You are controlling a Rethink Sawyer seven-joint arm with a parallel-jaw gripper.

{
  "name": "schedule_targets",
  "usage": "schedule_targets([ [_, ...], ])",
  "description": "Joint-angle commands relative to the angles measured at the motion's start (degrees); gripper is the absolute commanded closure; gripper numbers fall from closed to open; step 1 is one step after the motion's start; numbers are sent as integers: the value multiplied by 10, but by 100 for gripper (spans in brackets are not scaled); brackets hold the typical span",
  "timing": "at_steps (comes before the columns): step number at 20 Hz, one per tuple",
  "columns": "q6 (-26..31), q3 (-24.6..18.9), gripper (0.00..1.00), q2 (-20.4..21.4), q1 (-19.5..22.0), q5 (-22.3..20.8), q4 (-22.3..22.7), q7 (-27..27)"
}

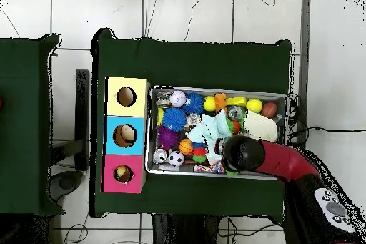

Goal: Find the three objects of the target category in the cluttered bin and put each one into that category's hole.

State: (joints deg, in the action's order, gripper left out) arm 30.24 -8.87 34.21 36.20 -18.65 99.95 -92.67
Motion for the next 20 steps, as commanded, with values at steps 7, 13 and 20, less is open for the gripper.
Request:
schedule_targets([
  [7,98,-115,0,77,33,-26,-6,128],
  [13,74,-139,0,99,94,-59,31,169],
  [20,20,-173,0,57,171,-128,48,180],
])
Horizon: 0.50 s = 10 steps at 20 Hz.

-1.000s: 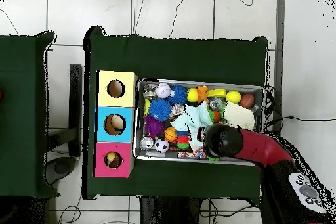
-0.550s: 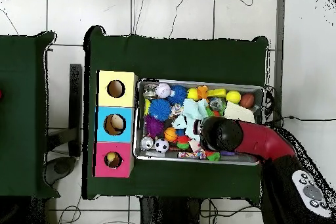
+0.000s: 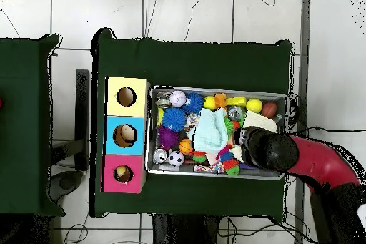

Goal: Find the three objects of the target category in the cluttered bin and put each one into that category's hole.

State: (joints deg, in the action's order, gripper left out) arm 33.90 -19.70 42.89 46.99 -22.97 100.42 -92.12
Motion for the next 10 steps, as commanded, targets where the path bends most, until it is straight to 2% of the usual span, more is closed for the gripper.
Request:
schedule_targets([
  [1,-21,-67,0,-38,69,-96,41,171],
  [6,-22,-62,0,-72,79,-165,25,164],
  [10,-36,-53,0,-103,81,-210,17,137],
])
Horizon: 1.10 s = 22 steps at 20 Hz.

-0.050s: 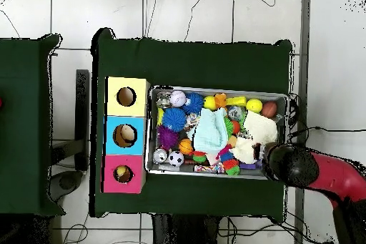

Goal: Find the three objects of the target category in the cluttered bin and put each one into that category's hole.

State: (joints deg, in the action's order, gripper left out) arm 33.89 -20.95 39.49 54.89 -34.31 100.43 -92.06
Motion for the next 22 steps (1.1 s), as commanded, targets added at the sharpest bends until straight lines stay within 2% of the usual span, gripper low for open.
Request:
schedule_targets([
  [1,-44,-40,0,-75,5,-106,18,128],
  [5,-63,-30,0,-93,2,-146,14,98],
  [11,-89,-37,0,-120,0,-173,3,72],
  [16,-135,-112,0,-163,52,-154,21,98],
  [18,-129,-136,0,-169,58,-149,23,111],
  [22,-103,-165,0,-164,41,-144,15,119],
])
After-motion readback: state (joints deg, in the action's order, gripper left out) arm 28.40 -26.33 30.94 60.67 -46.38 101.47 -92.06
